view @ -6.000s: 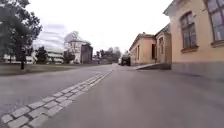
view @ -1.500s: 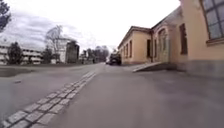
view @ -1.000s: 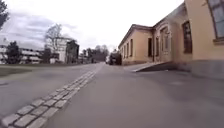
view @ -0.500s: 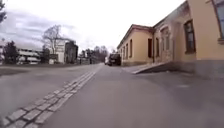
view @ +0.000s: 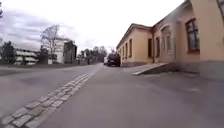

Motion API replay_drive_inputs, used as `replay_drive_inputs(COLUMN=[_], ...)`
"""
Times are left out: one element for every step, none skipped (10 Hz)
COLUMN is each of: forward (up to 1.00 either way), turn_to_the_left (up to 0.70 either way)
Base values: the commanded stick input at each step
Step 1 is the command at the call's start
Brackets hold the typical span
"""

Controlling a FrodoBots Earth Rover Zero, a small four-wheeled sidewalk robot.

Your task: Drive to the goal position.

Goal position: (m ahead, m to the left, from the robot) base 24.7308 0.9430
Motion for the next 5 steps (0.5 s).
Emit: replay_drive_inputs(forward=[0.85,0.85,0.85,0.85,0.85], turn_to_the_left=[0.00,0.00,0.00,0.00,0.00])
